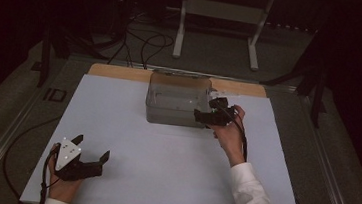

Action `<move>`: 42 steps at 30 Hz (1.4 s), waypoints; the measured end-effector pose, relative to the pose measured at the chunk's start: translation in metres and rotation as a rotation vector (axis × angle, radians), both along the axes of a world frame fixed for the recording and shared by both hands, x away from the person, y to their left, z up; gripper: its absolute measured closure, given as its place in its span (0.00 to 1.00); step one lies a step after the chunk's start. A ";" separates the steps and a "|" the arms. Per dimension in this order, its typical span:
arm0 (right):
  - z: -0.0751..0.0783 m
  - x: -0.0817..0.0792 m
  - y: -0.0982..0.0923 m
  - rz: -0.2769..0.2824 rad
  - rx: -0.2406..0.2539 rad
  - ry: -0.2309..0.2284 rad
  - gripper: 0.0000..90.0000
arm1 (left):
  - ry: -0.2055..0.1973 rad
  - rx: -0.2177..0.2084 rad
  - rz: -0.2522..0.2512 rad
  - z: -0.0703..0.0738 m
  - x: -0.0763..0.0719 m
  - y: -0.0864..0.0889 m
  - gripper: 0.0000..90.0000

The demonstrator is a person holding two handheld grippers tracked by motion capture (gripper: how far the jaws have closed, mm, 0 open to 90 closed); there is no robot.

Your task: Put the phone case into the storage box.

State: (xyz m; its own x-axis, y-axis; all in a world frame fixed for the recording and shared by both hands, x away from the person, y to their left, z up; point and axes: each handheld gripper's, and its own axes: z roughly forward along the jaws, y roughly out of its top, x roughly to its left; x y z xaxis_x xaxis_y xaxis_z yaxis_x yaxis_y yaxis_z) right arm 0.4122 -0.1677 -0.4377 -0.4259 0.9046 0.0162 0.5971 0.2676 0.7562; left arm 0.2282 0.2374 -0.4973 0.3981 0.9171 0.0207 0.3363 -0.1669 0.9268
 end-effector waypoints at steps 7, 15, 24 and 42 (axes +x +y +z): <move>-0.006 -0.035 -0.018 0.038 0.027 -0.056 0.13 | 0.000 0.001 -0.002 0.000 0.000 0.000 0.00; -0.007 -0.075 -0.038 0.077 0.039 -0.099 0.11 | -0.002 0.000 0.002 0.000 0.001 0.001 0.00; -0.013 -0.114 -0.054 0.078 0.041 -0.141 0.11 | -0.016 -0.013 0.015 0.004 -0.001 0.006 0.00; -0.042 -0.165 -0.085 0.090 0.143 -0.353 0.11 | -0.046 -0.012 -0.010 0.007 -0.003 0.007 0.00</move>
